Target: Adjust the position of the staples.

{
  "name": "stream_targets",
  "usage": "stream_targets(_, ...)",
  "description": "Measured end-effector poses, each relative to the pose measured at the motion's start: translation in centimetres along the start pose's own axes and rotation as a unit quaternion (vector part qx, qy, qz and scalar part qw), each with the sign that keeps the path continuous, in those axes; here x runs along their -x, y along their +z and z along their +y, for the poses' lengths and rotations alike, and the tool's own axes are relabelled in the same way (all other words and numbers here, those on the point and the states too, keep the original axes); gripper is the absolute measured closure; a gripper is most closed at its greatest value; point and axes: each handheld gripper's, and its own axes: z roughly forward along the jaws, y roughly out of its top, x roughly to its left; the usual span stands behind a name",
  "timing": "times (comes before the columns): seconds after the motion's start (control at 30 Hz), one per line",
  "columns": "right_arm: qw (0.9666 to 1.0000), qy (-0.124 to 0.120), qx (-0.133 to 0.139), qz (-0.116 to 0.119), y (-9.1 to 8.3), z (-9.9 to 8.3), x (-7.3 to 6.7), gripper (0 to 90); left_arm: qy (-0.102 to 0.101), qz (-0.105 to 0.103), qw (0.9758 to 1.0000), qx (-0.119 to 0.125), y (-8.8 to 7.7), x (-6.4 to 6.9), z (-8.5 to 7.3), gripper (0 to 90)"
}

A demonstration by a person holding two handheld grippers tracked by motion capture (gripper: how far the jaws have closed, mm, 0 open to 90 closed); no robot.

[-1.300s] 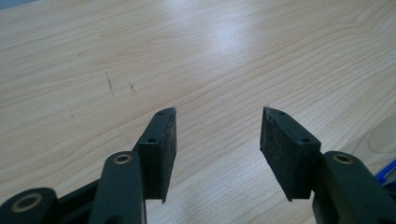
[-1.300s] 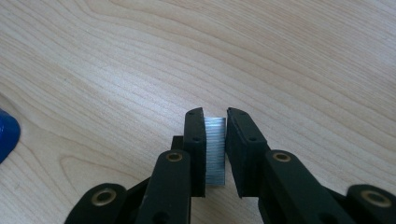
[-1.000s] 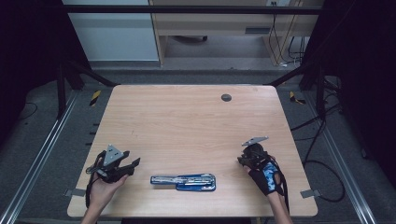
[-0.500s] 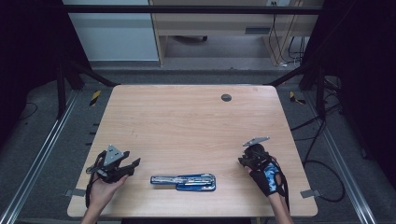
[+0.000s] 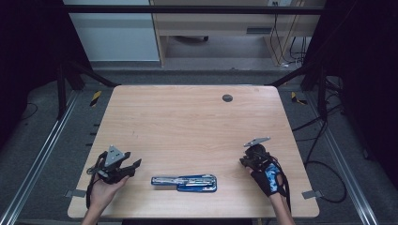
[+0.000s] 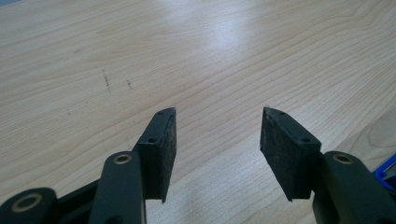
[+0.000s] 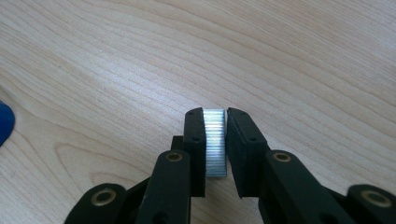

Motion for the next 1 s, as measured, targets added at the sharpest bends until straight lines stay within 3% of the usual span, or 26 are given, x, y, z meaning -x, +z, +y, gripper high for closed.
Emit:
stream_targets(0.13,1.0000,0.004,0.005,0.007,-0.3,0.1,0.0,78.3,0.000,0.000,1.0000,-0.001,0.0,0.0,0.0,46.2)
stream_targets(0.47,0.9986,-0.021,0.031,0.036,-1.4,0.5,-0.5,78.3,0.000,-0.001,1.0000,-0.002,0.0,0.0,0.0,46.0)
stream_targets(0.83,0.9935,-0.079,0.052,0.063,-2.5,1.1,-1.1,78.3,0.003,-0.002,1.0000,-0.005,0.1,-0.1,-0.1,46.0)
stream_targets(1.0,0.9914,-0.088,0.056,0.079,-3.1,1.4,-1.5,78.4,0.000,-0.003,1.0000,-0.003,0.1,-0.1,-0.1,46.0)
